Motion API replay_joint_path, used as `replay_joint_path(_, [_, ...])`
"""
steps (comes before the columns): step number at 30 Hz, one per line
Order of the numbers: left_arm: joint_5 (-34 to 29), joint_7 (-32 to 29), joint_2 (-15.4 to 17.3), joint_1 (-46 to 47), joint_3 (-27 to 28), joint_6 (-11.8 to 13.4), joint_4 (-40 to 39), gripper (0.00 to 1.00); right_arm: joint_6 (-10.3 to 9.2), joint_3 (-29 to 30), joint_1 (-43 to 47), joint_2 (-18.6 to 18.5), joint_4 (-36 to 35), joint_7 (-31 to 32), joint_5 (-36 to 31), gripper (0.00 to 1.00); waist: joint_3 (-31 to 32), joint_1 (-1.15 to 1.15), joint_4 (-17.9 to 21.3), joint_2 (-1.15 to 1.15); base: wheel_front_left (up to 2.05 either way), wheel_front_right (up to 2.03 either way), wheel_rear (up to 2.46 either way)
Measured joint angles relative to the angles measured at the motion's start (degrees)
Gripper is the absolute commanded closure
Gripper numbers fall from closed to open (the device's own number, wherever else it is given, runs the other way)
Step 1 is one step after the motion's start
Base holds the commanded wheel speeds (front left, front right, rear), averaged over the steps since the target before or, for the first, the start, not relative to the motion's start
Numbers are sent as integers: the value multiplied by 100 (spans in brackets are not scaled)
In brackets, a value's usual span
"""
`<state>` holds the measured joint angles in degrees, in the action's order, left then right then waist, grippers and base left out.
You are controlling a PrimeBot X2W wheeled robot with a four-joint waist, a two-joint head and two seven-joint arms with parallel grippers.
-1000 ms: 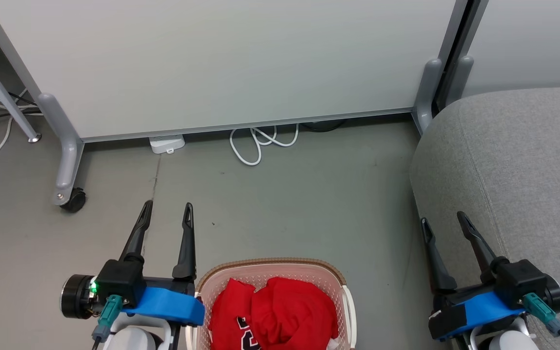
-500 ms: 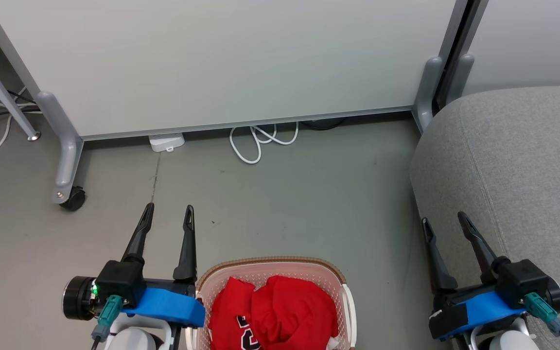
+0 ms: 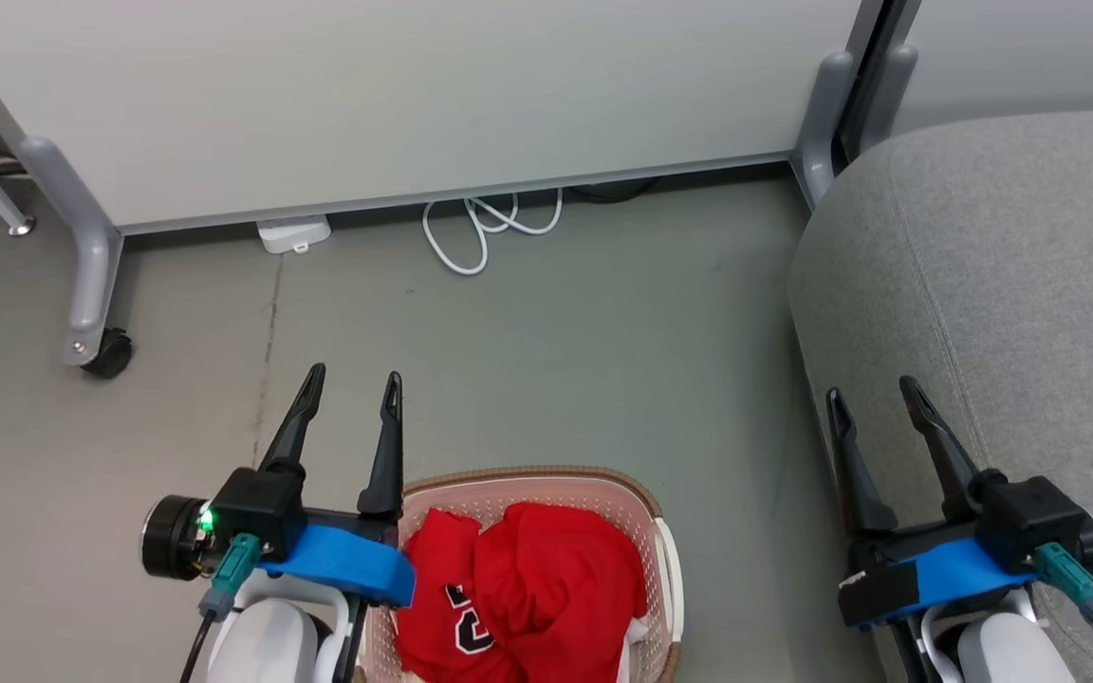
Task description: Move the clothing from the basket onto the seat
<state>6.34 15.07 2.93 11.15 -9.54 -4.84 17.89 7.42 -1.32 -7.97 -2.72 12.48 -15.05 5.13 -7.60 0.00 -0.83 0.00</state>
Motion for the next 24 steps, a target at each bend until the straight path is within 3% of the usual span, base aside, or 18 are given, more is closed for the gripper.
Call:
replay_joint_path(15, [-248, 0, 138, 1344, -661, -229, 1423, 0, 0, -112, -815, -4, -230, 0, 79, 0, -1285, 1, 445, 0, 0, 0, 0])
replay_joint_path(24, [0, 0, 307, 2242, -1628, -260, 2709, 0, 0, -182, -1247, -7, -387, 0, 120, 0, -2140, 1, 747, 0, 0, 0, 0])
